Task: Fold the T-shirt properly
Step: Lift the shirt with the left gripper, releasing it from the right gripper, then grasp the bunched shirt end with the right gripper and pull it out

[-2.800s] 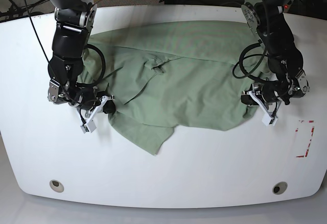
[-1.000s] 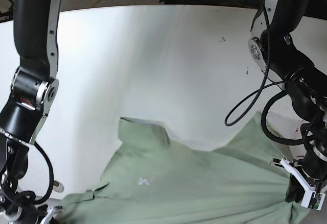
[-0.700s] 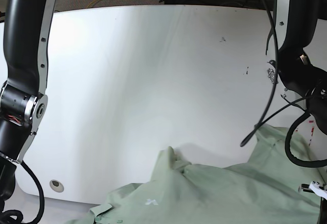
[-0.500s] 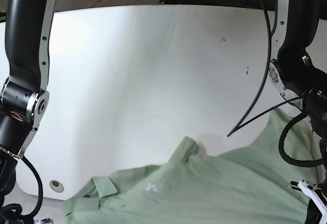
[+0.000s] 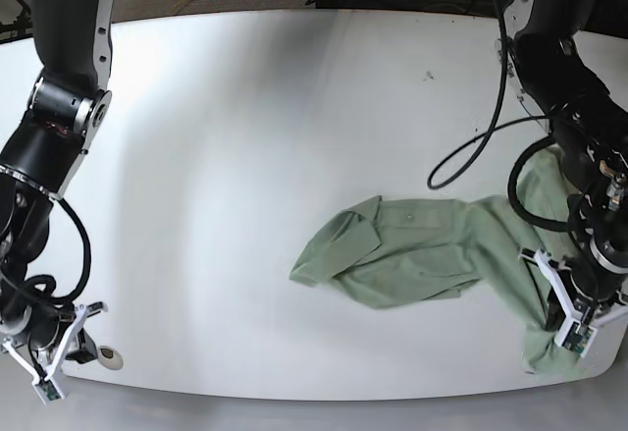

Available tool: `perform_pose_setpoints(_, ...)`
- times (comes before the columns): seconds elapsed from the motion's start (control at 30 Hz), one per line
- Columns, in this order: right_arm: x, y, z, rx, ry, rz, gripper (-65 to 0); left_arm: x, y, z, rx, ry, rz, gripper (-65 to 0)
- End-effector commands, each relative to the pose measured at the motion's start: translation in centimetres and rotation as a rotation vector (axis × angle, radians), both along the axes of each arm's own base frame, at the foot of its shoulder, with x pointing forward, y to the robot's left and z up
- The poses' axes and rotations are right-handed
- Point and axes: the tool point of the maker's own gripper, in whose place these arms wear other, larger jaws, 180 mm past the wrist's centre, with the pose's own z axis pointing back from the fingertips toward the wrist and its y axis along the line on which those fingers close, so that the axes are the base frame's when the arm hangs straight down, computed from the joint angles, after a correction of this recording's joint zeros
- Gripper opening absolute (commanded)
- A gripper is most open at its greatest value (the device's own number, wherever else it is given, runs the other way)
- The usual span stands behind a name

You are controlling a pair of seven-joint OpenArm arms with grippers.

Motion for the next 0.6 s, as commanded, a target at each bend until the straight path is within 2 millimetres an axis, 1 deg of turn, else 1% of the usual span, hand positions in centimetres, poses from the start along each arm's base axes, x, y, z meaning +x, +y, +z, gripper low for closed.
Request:
perform_pose_setpoints(0.0, -0.3, 0.3, -0.2, 0.030, -0.021, 0.003, -65.0, -0.3, 0.0, 0.1, 0.009, -0.018, -0.012, -65.0)
perform_pose_setpoints(0.07, -0.7, 1.1, -2.4, 0.055, 0.013, 0.010, -65.0, -1.0, 0.3, -1.6, 0.005, 0.025, -0.001, -65.0)
perform_pose_setpoints(0.1, -0.9, 1.6, -3.5, 0.069, 0.028, 0.018, -65.0, -1.5, 1.0, -2.6, -0.004, 0.047, 0.018, -65.0)
perform_pose_setpoints(0.13, -1.1, 2.2, -5.0, 0.084, 0.048, 0.025, -65.0, -2.2, 1.8, -3.7, -0.015, 0.072, 0.043, -65.0)
perform_pose_setpoints(0.17, -1.3, 2.5, -6.0, 0.090, 0.056, 0.027, -65.0, -2.7, 2.3, -4.5, -0.020, 0.091, 0.057, -65.0)
perform_pose_setpoints(0.27, -1.8, 4.4, -9.2, 0.108, 0.097, 0.033, -65.0, -4.2, 3.2, -6.9, -0.029, 0.153, 0.087, -65.0)
perform_pose_setpoints(0.3, -1.9, 4.8, -10.0, 0.110, 0.111, 0.030, -63.3, -4.5, 3.4, -7.5, -0.030, 0.167, 0.092, -65.0)
perform_pose_setpoints(0.33, -1.9, 5.3, -11.0, 0.110, 0.135, 0.026, -59.1, -5.0, 3.7, -8.1, -0.027, 0.186, 0.100, -65.0)
perform_pose_setpoints(0.37, -1.8, 6.0, -12.1, 0.117, 0.160, 0.025, -52.8, -5.6, 4.4, -8.7, -0.012, 0.207, 0.113, -65.0)
perform_pose_setpoints(0.4, -1.7, 6.9, -13.2, 0.129, 0.185, 0.026, -44.7, -6.3, 5.0, -9.3, 0.002, 0.229, 0.123, -65.0)
perform_pose_setpoints(0.47, -1.5, 7.9, -14.0, 0.149, 0.193, 0.033, -35.5, -6.9, 5.5, -10.0, 0.013, 0.253, 0.131, -65.0)
perform_pose_setpoints(0.53, -1.1, 9.3, -14.9, 0.185, 0.192, 0.046, -24.6, -7.7, 5.9, -11.0, 0.028, 0.289, 0.136, -65.0)
perform_pose_setpoints(0.57, -1.0, 10.0, -15.2, 0.200, 0.196, 0.053, -21.7, -8.2, 6.1, -11.4, 0.036, 0.305, 0.138, -65.0)
